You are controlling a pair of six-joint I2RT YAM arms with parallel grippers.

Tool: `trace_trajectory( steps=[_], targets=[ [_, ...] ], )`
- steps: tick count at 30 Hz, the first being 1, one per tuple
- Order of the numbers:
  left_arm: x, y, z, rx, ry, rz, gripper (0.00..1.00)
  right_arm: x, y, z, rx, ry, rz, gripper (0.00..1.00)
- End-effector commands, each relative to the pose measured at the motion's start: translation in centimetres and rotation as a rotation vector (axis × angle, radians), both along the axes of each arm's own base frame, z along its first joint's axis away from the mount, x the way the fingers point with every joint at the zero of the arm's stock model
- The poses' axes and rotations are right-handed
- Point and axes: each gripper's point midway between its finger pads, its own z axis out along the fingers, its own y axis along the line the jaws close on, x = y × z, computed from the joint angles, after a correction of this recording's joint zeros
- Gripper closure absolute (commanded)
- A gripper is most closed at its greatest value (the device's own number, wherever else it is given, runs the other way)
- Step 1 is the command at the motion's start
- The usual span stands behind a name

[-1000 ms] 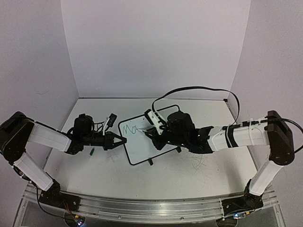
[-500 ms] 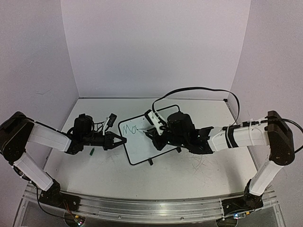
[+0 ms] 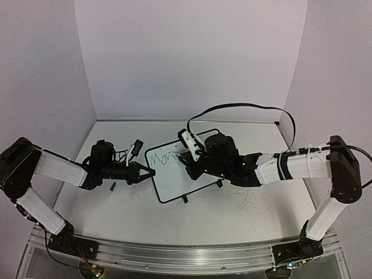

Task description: Write a sentence on the whiteboard

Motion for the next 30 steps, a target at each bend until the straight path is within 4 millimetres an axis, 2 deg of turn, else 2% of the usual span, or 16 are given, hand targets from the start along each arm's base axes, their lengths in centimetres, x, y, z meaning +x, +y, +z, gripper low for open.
trace_trajectory(
  steps=[1, 4, 7, 14, 30],
  targets=[
    [0.2, 0.1, 1.0, 0.004, -0.093, -0.005, 1.00, 0.5, -0.3, 2.3, 0.048, -0.031, -0.005, 1.00],
    [0.3, 0.0, 1.1, 0.005, -0.095, -0.005, 1.00, -0.6, -1.0, 3.1, 0.077, -0.038, 0.022, 1.00],
    [0.3, 0.1, 1.1, 0.006, -0.095, -0.004, 1.00, -1.0, -1.4, 3.1, 0.085, -0.030, 0.027, 1.00],
    [0.3, 0.1, 1.1, 0.004, -0.092, -0.001, 1.00, -1.1, -0.1, 1.6, 0.067, 0.001, 0.070, 1.00],
    [0.2, 0.1, 1.2, 0.003, -0.097, -0.002, 1.00, -0.1, 0.0, 1.3, 0.060, -0.005, 0.023, 1.00]
  ],
)
